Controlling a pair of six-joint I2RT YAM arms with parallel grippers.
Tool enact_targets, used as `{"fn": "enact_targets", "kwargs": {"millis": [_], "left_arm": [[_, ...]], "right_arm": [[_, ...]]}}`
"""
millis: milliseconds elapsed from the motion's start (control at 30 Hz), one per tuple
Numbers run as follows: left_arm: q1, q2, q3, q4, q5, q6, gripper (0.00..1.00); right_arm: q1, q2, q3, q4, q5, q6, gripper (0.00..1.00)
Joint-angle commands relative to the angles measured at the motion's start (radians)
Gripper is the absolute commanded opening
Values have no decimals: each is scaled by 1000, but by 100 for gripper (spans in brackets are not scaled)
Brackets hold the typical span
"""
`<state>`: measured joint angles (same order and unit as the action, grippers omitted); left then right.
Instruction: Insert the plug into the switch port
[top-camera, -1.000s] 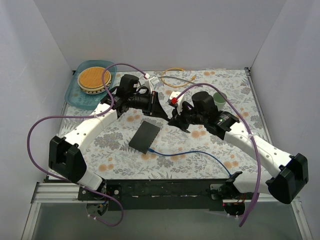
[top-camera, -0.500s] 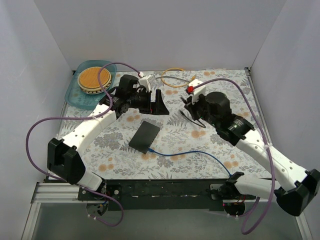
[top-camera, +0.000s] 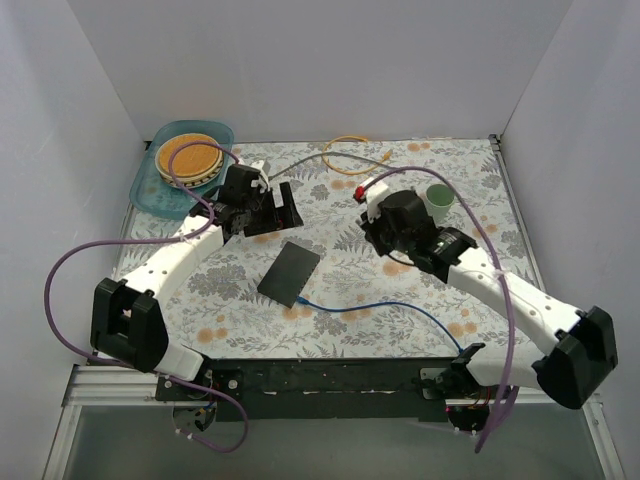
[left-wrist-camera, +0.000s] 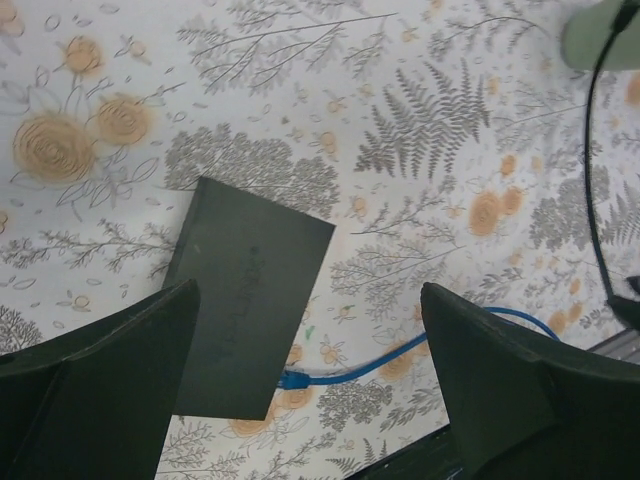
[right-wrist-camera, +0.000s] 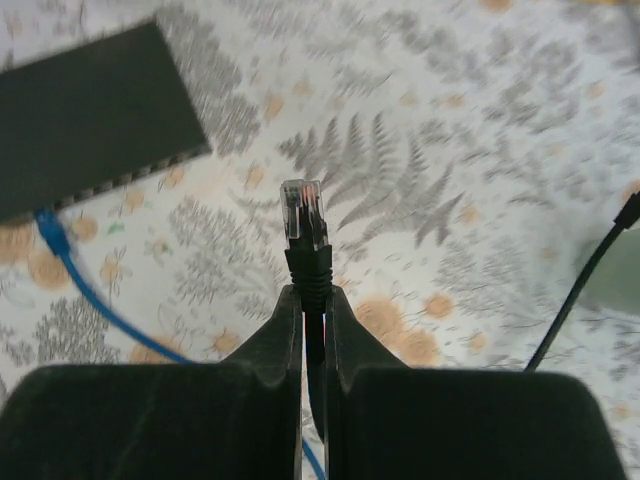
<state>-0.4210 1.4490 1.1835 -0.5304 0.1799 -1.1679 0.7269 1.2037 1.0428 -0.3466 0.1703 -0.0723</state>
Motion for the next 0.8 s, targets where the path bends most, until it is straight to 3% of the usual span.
{"fn": "enact_targets", "kwargs": {"millis": [0, 300, 533, 667, 767], "left_arm": [[24, -32, -88, 23, -77, -44, 93], [33, -71, -361, 217, -164, -148, 93], [33, -133, -541, 365, -181, -174, 85], [31, -193, -619, 411, -60, -211, 81], [31, -226, -663, 431, -56, -239, 80]], "right_arm": [[2, 53, -82, -5, -237, 29, 1], [14, 161, -191, 136, -512, 38, 1], [26, 212, -291, 274, -542, 65, 1], [26, 241, -294, 279, -535, 90, 1], [29, 270, -297, 305, -546, 103, 1]]}}
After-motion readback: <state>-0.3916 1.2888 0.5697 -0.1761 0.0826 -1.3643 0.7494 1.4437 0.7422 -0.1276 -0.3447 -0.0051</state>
